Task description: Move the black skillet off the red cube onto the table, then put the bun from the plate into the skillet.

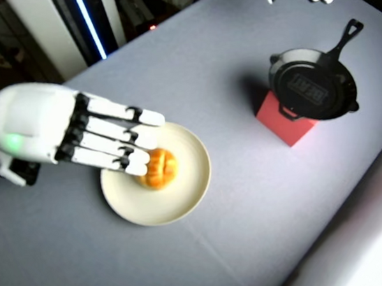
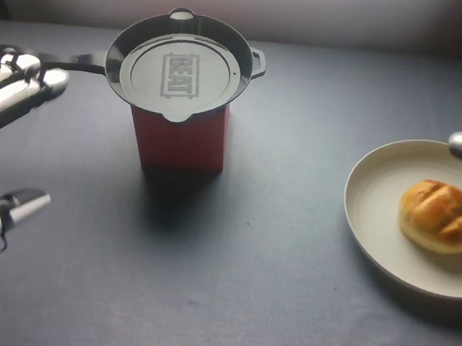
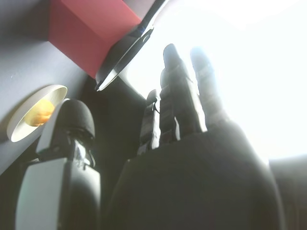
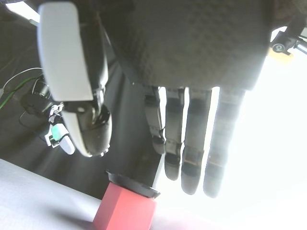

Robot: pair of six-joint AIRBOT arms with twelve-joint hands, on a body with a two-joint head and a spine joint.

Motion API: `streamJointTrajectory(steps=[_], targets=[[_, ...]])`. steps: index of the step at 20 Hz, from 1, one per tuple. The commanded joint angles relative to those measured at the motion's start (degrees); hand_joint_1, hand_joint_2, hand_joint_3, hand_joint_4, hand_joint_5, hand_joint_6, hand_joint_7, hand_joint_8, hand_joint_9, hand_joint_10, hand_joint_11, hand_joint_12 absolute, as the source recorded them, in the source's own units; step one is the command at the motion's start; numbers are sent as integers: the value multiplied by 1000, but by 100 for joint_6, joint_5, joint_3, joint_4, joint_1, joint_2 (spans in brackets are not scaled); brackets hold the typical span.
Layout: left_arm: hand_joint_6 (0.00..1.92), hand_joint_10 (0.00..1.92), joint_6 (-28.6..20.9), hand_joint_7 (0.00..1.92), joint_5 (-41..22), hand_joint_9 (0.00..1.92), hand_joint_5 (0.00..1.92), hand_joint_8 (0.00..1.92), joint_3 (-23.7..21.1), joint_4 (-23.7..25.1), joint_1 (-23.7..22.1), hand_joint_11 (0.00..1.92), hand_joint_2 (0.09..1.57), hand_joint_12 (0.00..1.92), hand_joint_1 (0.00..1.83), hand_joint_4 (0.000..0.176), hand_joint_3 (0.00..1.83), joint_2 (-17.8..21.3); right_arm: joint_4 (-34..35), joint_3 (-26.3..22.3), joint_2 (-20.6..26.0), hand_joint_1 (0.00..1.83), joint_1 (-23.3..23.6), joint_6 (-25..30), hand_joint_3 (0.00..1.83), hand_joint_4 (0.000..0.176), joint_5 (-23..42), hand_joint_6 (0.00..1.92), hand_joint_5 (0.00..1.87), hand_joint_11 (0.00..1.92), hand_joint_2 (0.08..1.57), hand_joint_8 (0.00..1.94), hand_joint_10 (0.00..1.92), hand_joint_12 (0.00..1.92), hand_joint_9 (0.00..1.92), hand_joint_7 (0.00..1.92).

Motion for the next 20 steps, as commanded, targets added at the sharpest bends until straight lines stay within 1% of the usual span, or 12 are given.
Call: streamJointTrajectory(steps=[1, 4, 6, 7, 9, 10, 11, 12, 14, 16, 18, 20], targets=[[5, 28, 19, 251, -656, 203, 367, 5, 39, 70, -56, 0, 1036, 751, 645, 8, 12, 3, 94, 36, 35, 484, 78, 0, 3, 0, 677, 3, 452, 220, 1312, 2, 7, 495, 357, 347], [0, 18, 20, 268, -515, 228, 363, 5, 164, 4, -172, 0, 1035, 760, 613, 29, 0, -54, 94, 34, 34, 468, 77, 0, 1, 0, 667, 0, 444, 236, 1313, 1, 0, 438, 358, 354], [1, 2, 20, 253, -210, 203, 359, 3, 476, -171, -474, 0, 1058, 590, 696, 53, 4, -217, 94, 42, 25, 457, 77, 0, 2, 0, 621, 0, 438, 234, 1316, 0, 1, 427, 351, 348], [3, 10, 20, 232, -77, 146, 345, 5, 597, -215, -605, 0, 1078, 396, 719, 44, 5, -281, 94, 46, 20, 456, 77, 0, 2, 0, 614, 0, 439, 234, 1317, 0, 1, 425, 350, 345], [1, 2, 20, 232, 295, 124, 353, 1, 927, -335, -1004, 0, 1068, 191, 724, 22, 0, -481, 94, 52, 16, 445, 72, 0, 0, 0, 613, 0, 443, 258, 1312, 0, 0, 390, 358, 355], [1, 3, 20, 233, 545, 128, 359, 1, 1138, -430, -1201, 0, 1056, 200, 717, 27, 0, -596, 93, 57, 16, 441, 66, 0, 0, 0, 610, 2, 450, 266, 1311, 0, 0, 383, 361, 357], [2, 3, 20, 255, 767, 145, 379, 2, 1320, -512, -1341, 0, 1020, 277, 718, 53, 0, -690, 82, 63, 12, 412, 65, 0, 1, 0, 601, 1, 441, 267, 1314, 0, 0, 376, 357, 352], [0, 2, 20, 270, 994, 149, 380, 2, 1500, -591, -1492, 0, 996, 265, 681, 64, 0, -795, 70, 70, 5, 406, 65, 0, 2, 0, 590, 4, 447, 270, 1316, 3, 2, 375, 361, 359], [0, 6, 20, 280, 1466, 163, 370, 4, 1896, -713, -1796, 0, 968, 254, 680, 64, 0, -1006, 47, 84, -10, 411, 65, 0, 5, 0, 574, 2, 442, 247, 1323, 5, 0, 365, 349, 366], [2, 12, 67, 303, 1961, 222, 380, 3, 2321, -850, -2128, 0, 962, 423, 728, 103, 0, -1224, 12, 107, -27, 435, 65, 0, 3, 2, 536, 3, 449, 264, 1328, 7, 6, 374, 366, 377], [1, 11, 235, 311, 2430, 260, 380, 1, 2679, -995, -2443, 0, 986, 595, 732, 89, 2, -1387, -15, 132, -47, 393, 65, 0, 5, 7, 504, 2, 448, 259, 1334, 5, 6, 378, 373, 383], [3, 11, 258, 335, 2812, 283, 392, 5, 3012, -1059, -2710, 0, 990, 664, 757, 94, 1, -1579, -17, 160, -77, 411, 65, 0, 2, 0, 495, 4, 470, 258, 1342, 6, 6, 402, 398, 416]])
